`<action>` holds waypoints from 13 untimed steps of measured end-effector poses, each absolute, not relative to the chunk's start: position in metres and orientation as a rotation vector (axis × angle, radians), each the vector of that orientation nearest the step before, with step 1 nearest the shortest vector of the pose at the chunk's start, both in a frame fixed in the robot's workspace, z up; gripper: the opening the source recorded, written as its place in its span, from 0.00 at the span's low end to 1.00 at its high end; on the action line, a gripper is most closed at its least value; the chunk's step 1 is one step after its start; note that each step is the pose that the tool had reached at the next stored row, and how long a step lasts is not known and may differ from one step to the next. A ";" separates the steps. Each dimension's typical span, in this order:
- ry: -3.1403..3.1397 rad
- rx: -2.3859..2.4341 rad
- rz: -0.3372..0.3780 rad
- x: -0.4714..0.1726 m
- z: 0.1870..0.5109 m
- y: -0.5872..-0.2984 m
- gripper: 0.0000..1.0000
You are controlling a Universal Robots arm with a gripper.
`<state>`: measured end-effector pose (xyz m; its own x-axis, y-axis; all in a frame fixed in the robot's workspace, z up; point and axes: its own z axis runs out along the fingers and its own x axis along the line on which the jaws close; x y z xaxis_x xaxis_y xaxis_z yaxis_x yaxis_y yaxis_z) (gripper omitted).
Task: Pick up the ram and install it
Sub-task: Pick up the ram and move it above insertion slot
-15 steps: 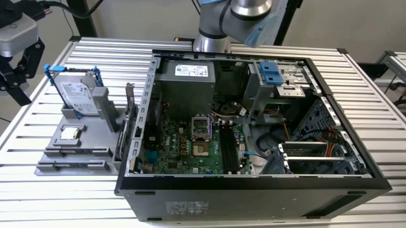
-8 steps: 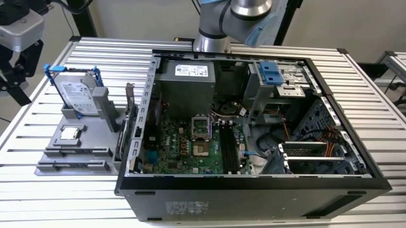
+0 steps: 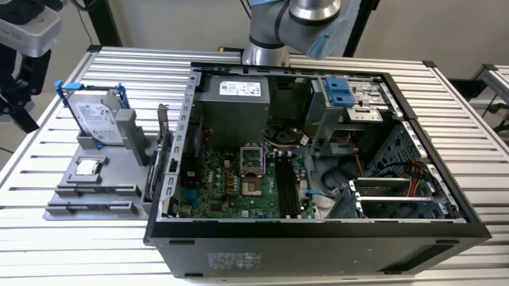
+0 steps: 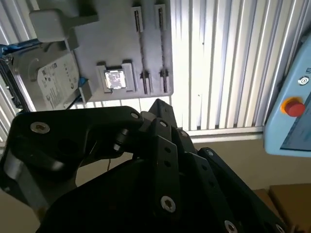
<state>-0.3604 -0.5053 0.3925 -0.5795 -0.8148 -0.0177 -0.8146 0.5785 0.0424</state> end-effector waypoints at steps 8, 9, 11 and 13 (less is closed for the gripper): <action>-2.716 1.588 -0.062 -0.360 0.393 -0.505 0.00; -2.707 1.605 -0.061 -0.360 0.392 -0.505 0.00; -2.685 1.642 -0.061 -0.360 0.392 -0.505 0.00; -2.657 1.686 -0.061 -0.360 0.392 -0.505 0.00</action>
